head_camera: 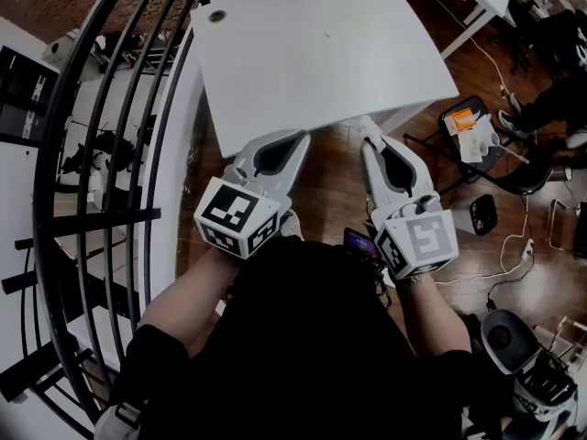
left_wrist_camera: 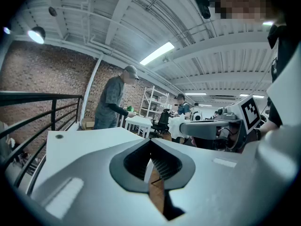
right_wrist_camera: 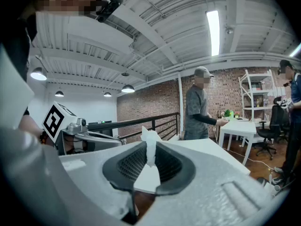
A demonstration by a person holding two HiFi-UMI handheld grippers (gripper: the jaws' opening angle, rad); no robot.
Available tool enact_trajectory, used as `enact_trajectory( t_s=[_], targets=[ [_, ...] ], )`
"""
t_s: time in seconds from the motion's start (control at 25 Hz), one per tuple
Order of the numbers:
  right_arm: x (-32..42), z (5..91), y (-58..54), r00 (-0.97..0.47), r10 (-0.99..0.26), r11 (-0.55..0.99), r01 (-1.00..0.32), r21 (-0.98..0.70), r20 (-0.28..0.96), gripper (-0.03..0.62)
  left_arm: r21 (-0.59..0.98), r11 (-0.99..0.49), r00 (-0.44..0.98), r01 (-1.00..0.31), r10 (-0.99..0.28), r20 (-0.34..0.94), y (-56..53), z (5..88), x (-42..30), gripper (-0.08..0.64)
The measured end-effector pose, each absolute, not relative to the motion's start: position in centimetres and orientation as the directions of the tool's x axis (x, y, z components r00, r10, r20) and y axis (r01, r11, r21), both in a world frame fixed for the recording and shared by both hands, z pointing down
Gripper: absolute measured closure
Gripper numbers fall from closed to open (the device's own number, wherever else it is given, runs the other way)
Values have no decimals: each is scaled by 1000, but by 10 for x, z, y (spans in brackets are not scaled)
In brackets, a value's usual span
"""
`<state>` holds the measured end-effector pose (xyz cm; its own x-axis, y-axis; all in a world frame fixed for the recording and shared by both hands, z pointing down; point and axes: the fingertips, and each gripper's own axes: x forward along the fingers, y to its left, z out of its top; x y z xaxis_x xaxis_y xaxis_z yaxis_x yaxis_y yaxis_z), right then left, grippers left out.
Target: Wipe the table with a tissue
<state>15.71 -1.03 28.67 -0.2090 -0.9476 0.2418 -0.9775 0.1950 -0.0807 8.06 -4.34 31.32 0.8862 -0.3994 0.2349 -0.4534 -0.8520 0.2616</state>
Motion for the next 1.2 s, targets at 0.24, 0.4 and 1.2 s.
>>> enact_trajectory(
  t_s=[0.24, 0.4, 1.2],
  targets=[
    [164, 291, -46, -213, -942, 197, -977, -87, 260, 555, 255, -849, 881, -464, -410, 237, -73, 311, 83, 545],
    [168, 298, -69, -210, -942, 194, -977, -88, 262, 555, 255, -845, 878, -470, -415, 239, -89, 315, 81, 545],
    [149, 331, 4, -192, -913, 152, -979, -138, 359, 555, 302, -795, 840, -526, -431, 330, -1, 333, 31, 545]
  ],
)
